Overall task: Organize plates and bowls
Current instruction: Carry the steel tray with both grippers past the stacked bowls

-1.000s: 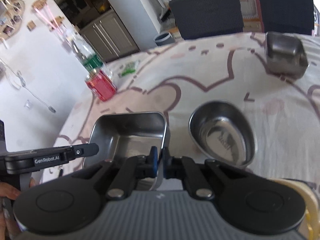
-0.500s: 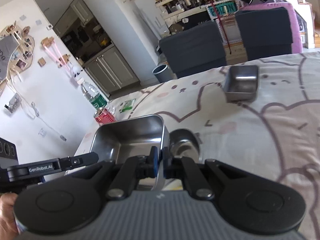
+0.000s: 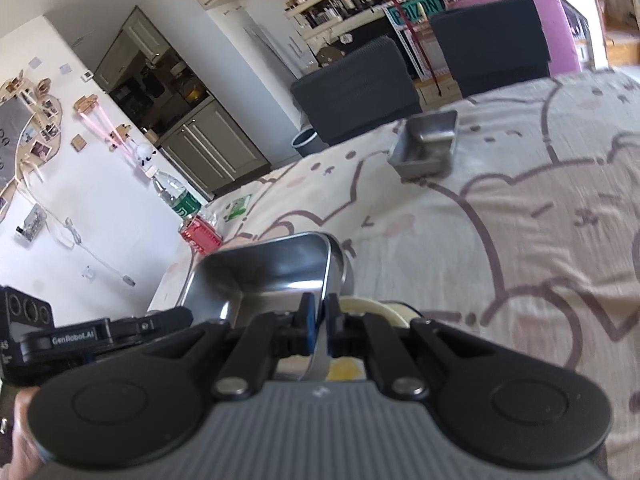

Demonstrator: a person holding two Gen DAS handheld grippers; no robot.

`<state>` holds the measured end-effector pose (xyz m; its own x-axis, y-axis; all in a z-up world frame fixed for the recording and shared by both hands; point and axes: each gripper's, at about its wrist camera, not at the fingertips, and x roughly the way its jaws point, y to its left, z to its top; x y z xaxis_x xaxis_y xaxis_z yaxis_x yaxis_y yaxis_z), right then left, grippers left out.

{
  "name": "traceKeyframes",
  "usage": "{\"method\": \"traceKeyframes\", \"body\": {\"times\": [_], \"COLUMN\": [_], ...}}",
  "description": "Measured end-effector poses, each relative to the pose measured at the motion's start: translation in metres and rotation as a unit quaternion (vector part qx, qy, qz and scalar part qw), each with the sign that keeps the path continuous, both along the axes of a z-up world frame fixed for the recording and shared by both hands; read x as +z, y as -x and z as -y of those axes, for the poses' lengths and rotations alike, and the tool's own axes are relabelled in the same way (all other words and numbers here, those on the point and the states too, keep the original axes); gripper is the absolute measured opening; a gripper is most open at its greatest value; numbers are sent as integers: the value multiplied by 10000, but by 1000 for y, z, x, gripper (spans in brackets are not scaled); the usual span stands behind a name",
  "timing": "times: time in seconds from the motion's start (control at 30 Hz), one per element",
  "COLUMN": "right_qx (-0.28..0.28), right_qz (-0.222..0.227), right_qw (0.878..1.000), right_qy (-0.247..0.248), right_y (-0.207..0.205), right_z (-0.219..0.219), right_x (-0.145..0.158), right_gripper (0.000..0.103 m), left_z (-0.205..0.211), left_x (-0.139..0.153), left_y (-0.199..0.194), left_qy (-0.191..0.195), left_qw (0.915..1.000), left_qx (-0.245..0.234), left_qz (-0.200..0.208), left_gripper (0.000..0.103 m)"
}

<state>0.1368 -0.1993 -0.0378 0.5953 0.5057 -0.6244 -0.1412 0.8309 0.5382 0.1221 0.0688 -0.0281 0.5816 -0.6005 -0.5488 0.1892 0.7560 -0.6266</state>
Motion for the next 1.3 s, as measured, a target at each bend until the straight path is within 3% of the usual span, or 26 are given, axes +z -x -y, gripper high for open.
{"method": "traceKeyframes", "body": {"times": [0.4, 0.97, 1.3], "right_qx": [196, 289, 387], "right_qz": [-379, -662, -594], "right_qw": [9990, 9969, 9958], "right_qy": [137, 320, 577], "right_y": [16, 9, 7], "right_z": [5, 0, -9], "right_x": [-18, -30, -32], "right_gripper": [9, 10, 10], "left_z": [10, 13, 23], "left_x": [-34, -38, -37], "left_y": [0, -2, 0], "left_qy": [-273, -386, -890], "left_qw": [9975, 9964, 9948], "left_qx": [-176, -175, -284], "left_qz": [-628, -739, -416], "left_gripper": [20, 22, 22]}}
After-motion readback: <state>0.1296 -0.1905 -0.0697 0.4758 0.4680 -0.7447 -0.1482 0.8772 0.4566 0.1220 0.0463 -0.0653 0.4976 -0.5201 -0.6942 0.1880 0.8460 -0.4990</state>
